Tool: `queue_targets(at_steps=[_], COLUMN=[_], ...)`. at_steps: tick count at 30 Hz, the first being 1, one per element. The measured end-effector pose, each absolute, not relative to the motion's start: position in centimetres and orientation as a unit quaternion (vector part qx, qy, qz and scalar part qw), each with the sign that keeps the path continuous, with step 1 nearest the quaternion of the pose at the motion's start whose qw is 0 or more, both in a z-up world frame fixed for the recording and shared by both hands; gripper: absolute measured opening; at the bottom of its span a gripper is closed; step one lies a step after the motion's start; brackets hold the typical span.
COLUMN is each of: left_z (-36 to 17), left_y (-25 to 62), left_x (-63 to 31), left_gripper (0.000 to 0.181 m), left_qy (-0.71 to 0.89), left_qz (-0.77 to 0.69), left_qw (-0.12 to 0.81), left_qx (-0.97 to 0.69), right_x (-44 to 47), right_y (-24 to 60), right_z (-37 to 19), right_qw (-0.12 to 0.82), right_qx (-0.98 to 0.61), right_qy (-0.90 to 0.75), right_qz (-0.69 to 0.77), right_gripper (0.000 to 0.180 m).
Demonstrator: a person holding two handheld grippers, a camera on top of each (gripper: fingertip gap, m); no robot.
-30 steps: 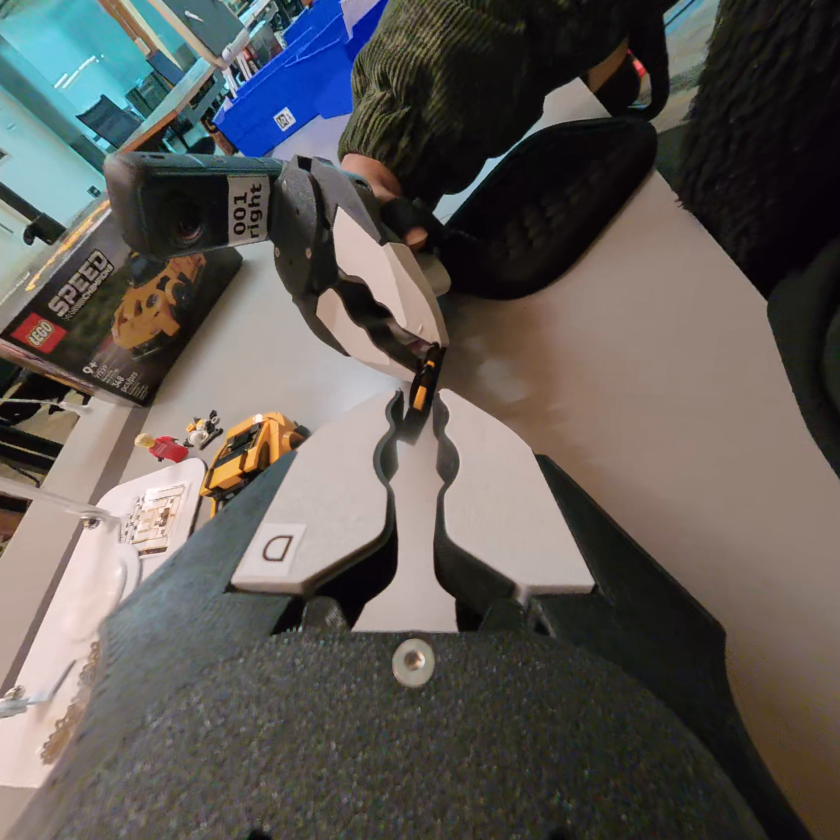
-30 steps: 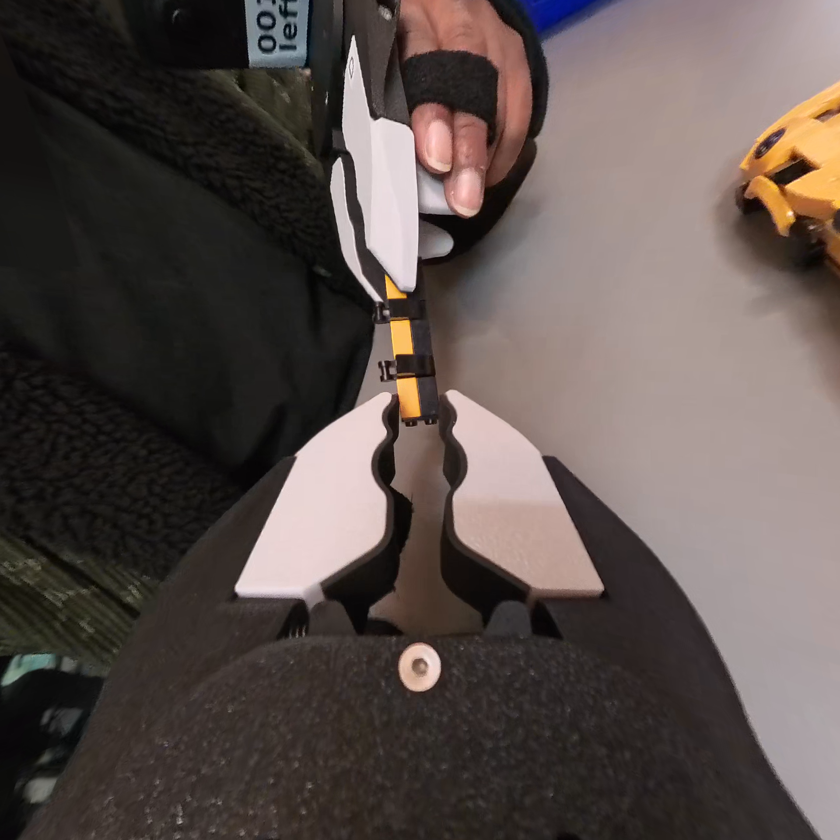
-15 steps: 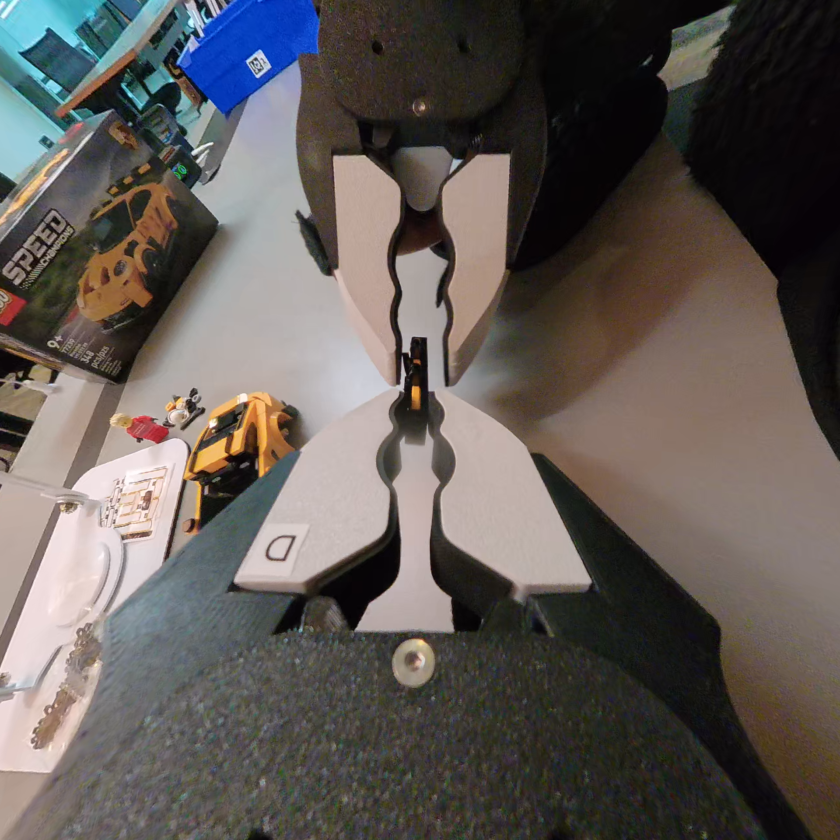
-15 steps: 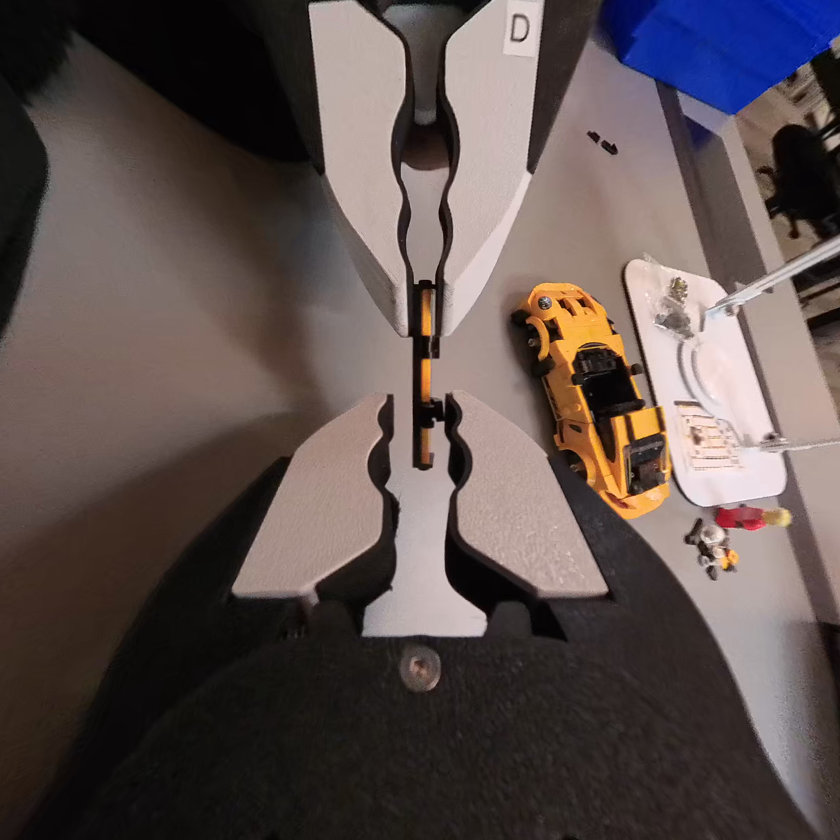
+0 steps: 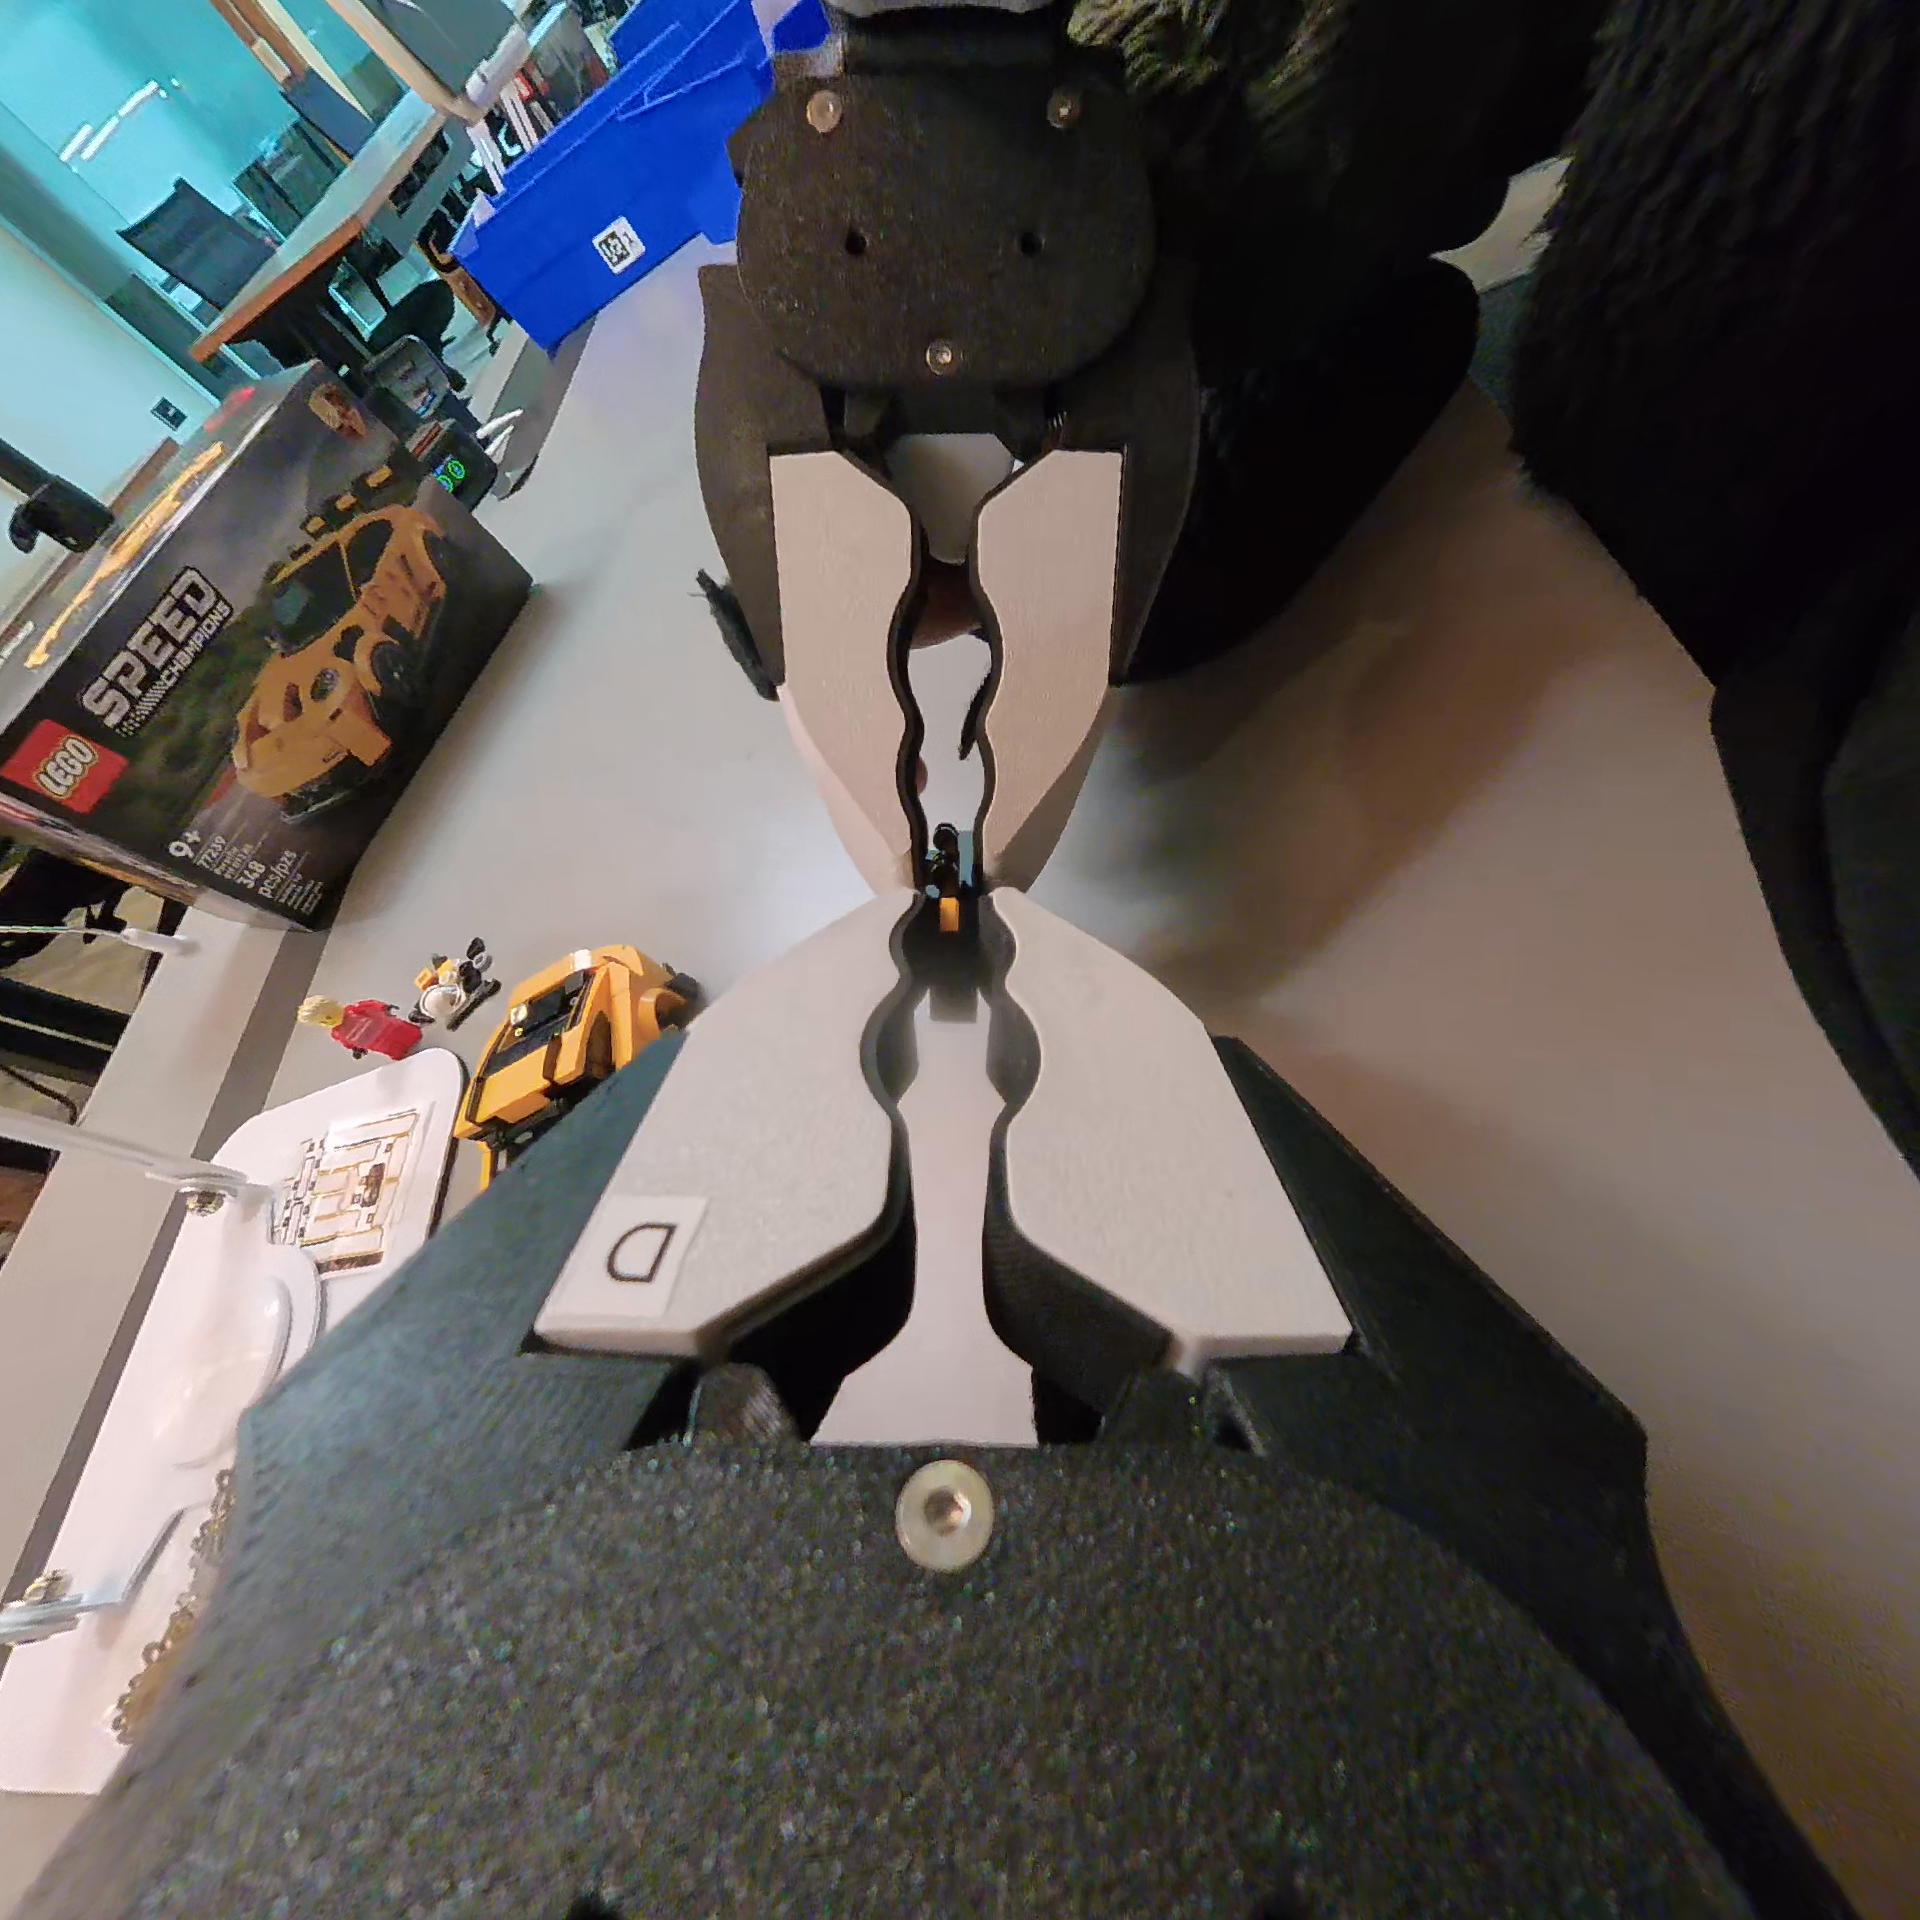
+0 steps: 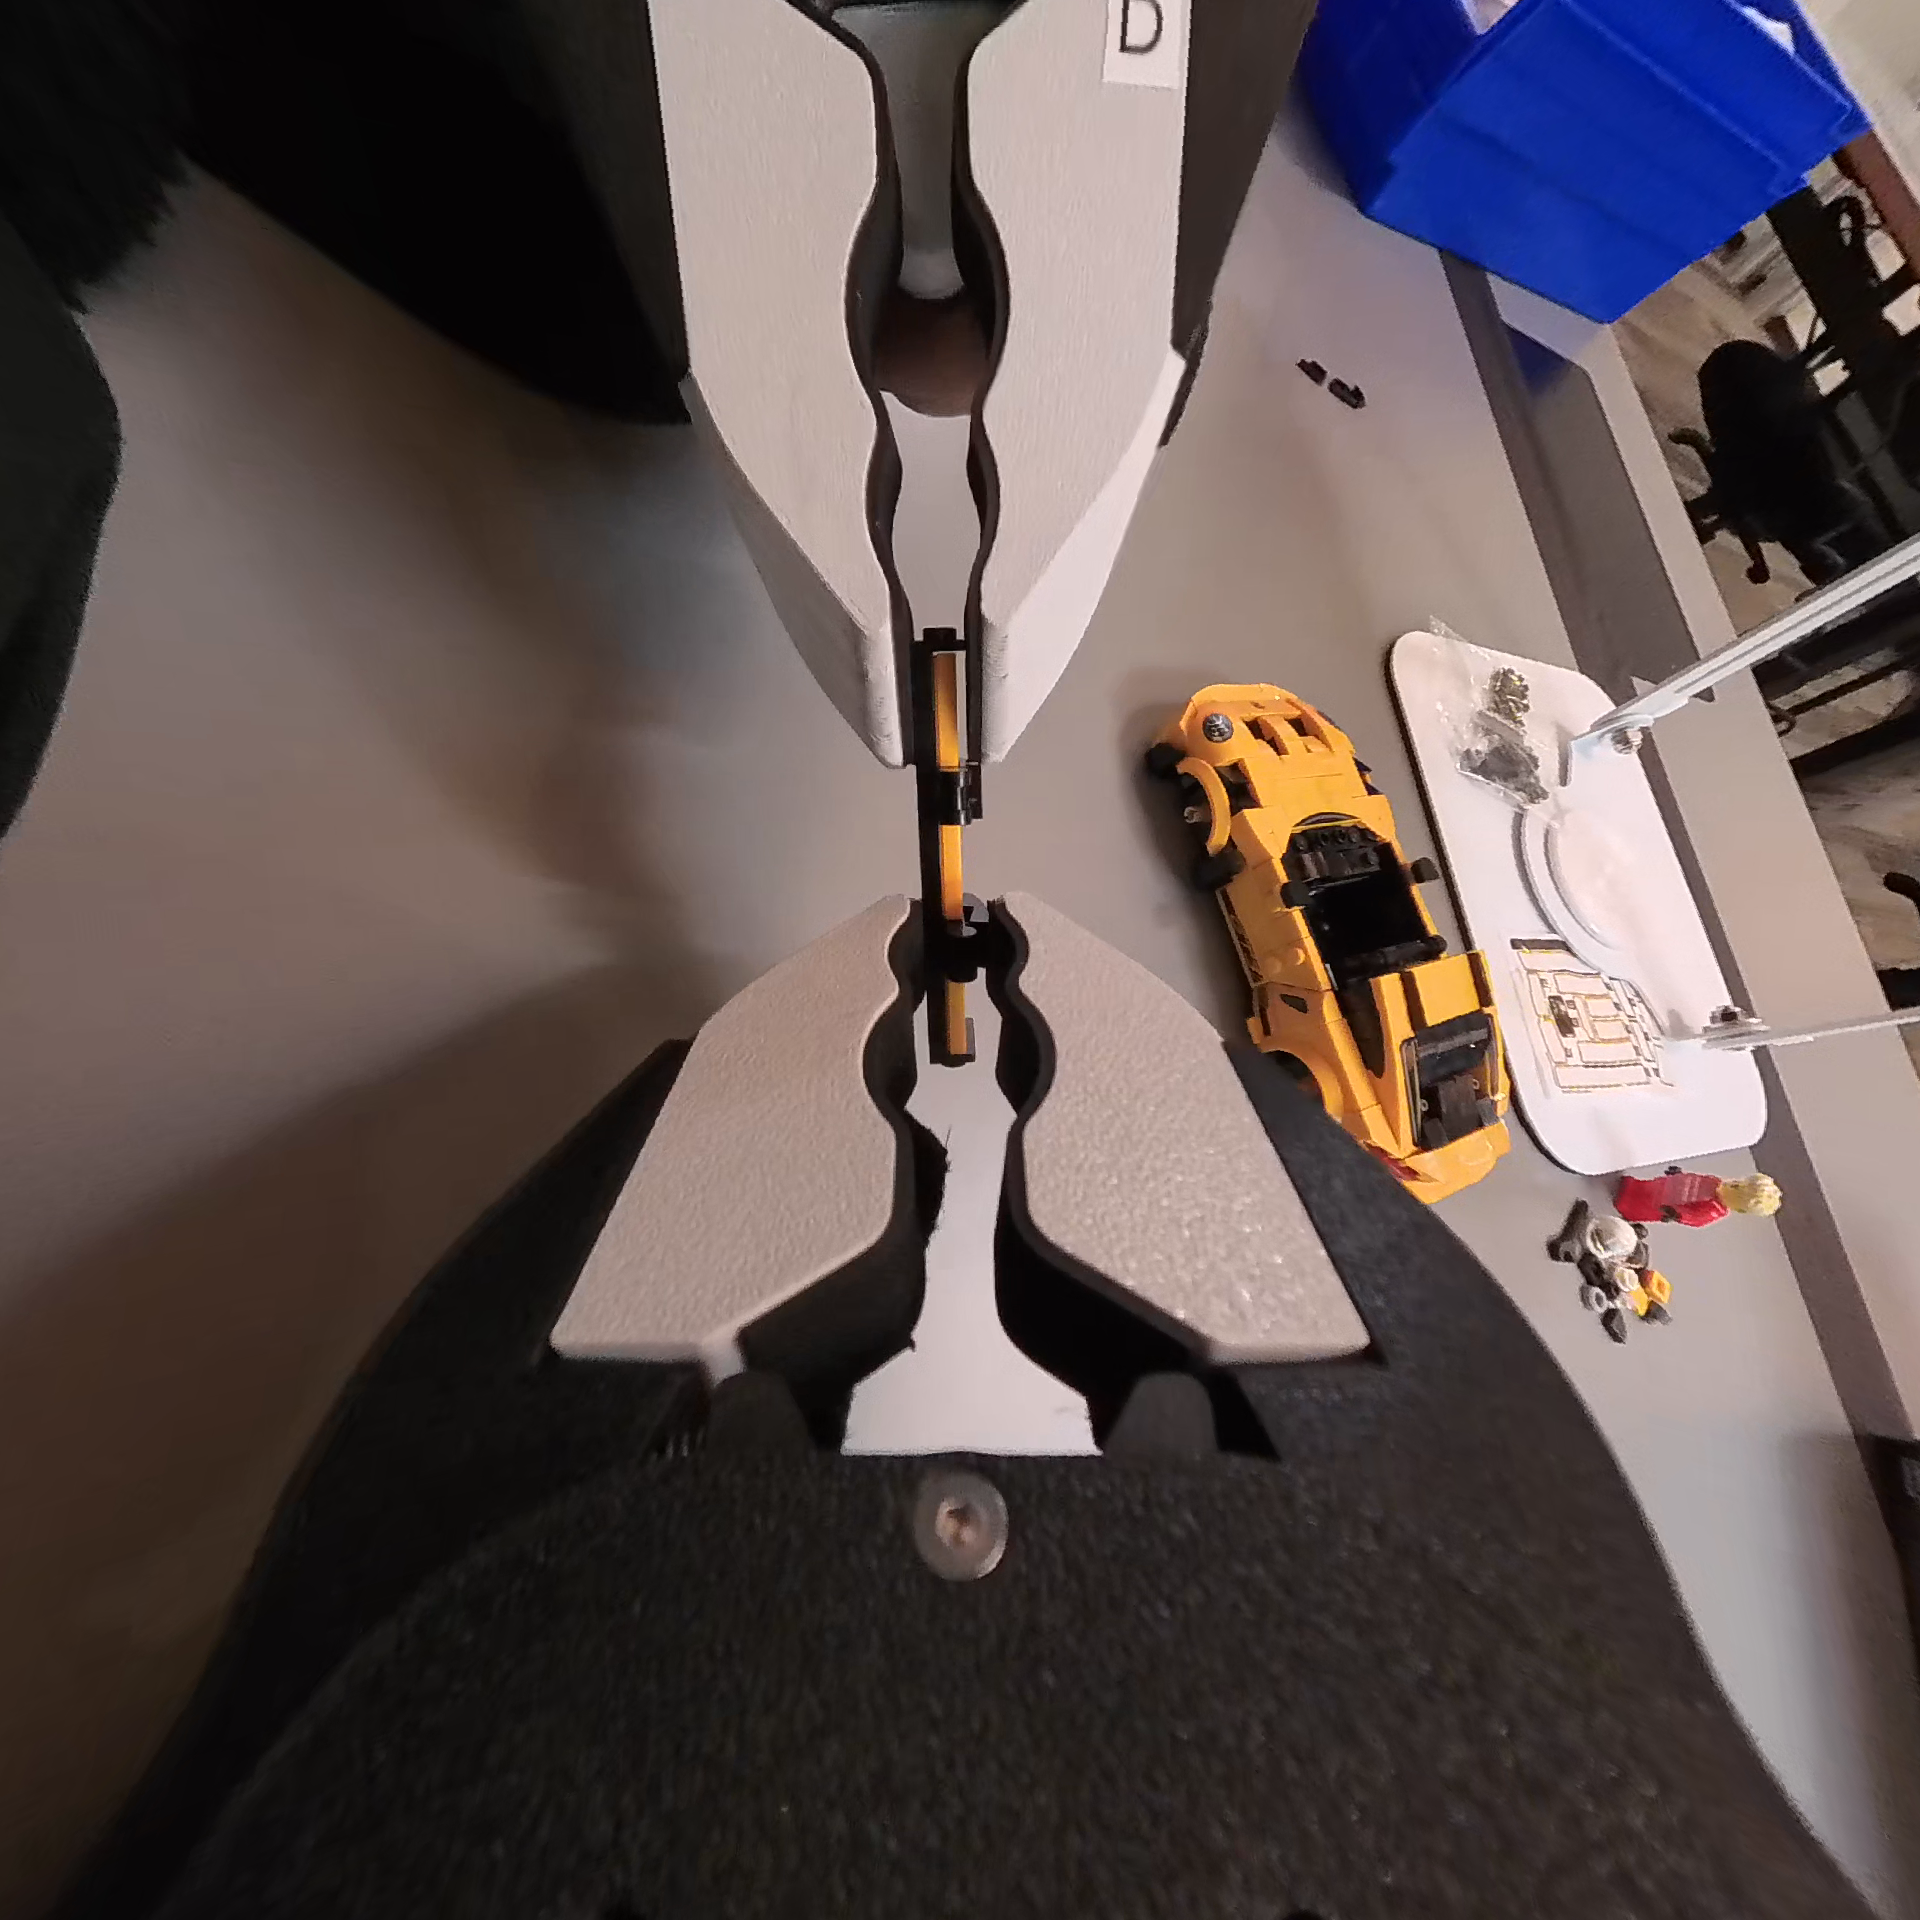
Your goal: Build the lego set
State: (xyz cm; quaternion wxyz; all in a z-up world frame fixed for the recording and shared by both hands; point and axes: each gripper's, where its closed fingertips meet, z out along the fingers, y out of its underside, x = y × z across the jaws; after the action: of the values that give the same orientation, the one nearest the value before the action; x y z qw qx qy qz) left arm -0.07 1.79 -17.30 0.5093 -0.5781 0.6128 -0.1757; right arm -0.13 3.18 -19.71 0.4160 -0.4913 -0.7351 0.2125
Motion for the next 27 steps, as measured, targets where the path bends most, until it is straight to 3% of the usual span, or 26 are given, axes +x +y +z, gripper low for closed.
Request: queue_targets(at_steps=[11, 15, 18, 27], left_z=[-15.8, -13.9, -13.8, -13.5], left_y=[1.0, 1.6, 1.4, 0.3], left_x=[0.4, -0.3, -0.4, 0.4], left_gripper=[0.008, 0.026, 0.027, 0.01], left_qy=[0.615, 0.567, 0.559, 0.564], left_qz=[-0.171, -0.223, -0.255, -0.278], left_qw=[0.544, 0.566, 0.56, 0.564], left_qx=[-0.545, -0.555, -0.556, -0.535], right_x=[0.0, -0.3, -0.5, -0.9], right_y=[2.6, 2.4, 1.7, 0.6], right_z=[-18.3, -16.5, -15.3, -12.7], right_qw=[0.446, 0.501, 0.529, 0.565], right_qx=[-0.466, -0.449, -0.435, -0.419], right_qy=[-0.731, -0.7, -0.677, -0.619], right_qz=[0.223, 0.241, 0.269, 0.35], right_gripper=[0.01, 0.01, 0.01, 0.01])
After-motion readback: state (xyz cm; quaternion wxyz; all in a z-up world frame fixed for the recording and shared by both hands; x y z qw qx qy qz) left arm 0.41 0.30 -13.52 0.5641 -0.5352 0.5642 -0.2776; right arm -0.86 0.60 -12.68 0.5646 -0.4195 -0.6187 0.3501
